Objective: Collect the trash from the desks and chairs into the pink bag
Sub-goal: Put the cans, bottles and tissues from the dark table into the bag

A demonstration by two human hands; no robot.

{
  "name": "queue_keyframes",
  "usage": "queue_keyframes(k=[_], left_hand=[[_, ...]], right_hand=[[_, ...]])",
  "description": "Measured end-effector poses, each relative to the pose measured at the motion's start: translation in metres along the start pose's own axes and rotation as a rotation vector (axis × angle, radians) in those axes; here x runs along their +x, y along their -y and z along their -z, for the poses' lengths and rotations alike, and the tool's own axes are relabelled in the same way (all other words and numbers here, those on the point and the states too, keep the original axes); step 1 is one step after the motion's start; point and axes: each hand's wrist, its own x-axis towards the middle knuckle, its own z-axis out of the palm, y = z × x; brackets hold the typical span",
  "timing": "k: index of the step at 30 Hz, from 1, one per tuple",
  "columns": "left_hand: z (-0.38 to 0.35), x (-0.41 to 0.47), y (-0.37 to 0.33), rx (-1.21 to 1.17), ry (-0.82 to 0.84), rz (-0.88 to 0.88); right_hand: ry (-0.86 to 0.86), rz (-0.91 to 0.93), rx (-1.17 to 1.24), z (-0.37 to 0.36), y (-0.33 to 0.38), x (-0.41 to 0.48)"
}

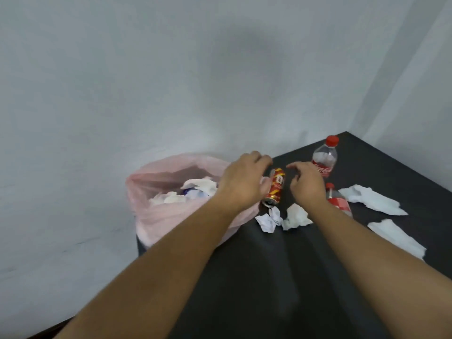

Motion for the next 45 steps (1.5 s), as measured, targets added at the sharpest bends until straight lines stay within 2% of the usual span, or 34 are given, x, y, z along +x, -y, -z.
queue_keyframes(k=[2, 5, 7, 10, 13, 15, 17, 18, 20, 21, 22, 25, 28, 30, 33, 36, 39, 42, 45], left_hand=[[-0.034, 0.003, -0.028, -0.125, 0.033, -0.062], [-0.093, -0.005, -0.045, -0.192, 0.169, -0.018], [-0.129, -0.014, -0.038, -0.129, 0.350, 0.096], [-0.165, -0.022, -0.019, 0.091, 0.571, 0.192], [-0.185, -0.031, -0.003, 0.122, 0.687, 0.218], [-0.191, -0.036, 0.001, 0.084, 0.681, 0.226], [-0.192, -0.040, 0.000, 0.072, 0.668, 0.244], [-0.191, -0.038, -0.003, 0.076, 0.706, 0.257], [-0.186, -0.032, -0.010, 0.103, 0.853, 0.274], [-0.180, -0.026, -0.016, 0.099, 0.875, 0.285], [-0.173, -0.020, -0.023, 0.078, 0.836, 0.283], [-0.131, -0.004, -0.043, -0.007, 0.564, 0.229], [-0.076, 0.003, -0.052, -0.193, 0.071, 0.112], [-0.036, 0.001, -0.043, -0.280, -0.169, 0.122], [0.009, -0.007, -0.007, -0.233, -0.357, 0.214], [0.039, -0.026, 0.045, -0.122, -0.377, 0.375], [0.044, -0.047, 0.088, -0.074, -0.219, 0.530], [0.042, -0.069, 0.119, -0.009, 0.003, 0.584], [0.046, -0.079, 0.136, 0.031, 0.049, 0.549]], right_hand=[[0.114, -0.040, -0.084, -0.006, -0.032, -0.002], [0.313, -0.090, -0.153, -0.017, -0.072, -0.010], [0.445, -0.080, -0.224, -0.025, -0.087, -0.019], [0.609, -0.031, -0.342, -0.038, -0.104, -0.032], [0.636, -0.035, -0.402, -0.050, -0.119, -0.052], [0.666, -0.055, -0.447, -0.052, -0.116, -0.051], [0.803, -0.205, -0.393, -0.049, -0.115, -0.044], [0.813, -0.268, -0.352, -0.046, -0.117, -0.041], [0.775, -0.374, -0.282, -0.038, -0.111, -0.034], [0.682, -0.374, -0.262, -0.034, -0.105, -0.029], [0.567, -0.319, -0.234, -0.029, -0.106, -0.028], [0.283, -0.157, -0.182, -0.005, -0.091, -0.022], [0.003, -0.038, -0.013, 0.020, -0.055, -0.005], [-0.094, 0.049, 0.062, 0.032, -0.024, 0.004], [-0.107, 0.147, 0.128, 0.035, 0.025, 0.009], [-0.046, 0.271, 0.175, 0.017, 0.076, 0.000], [0.119, 0.351, 0.140, -0.014, 0.105, -0.014], [0.346, 0.312, 0.040, -0.042, 0.112, -0.031], [0.323, 0.219, 0.053, -0.048, 0.115, -0.037]])
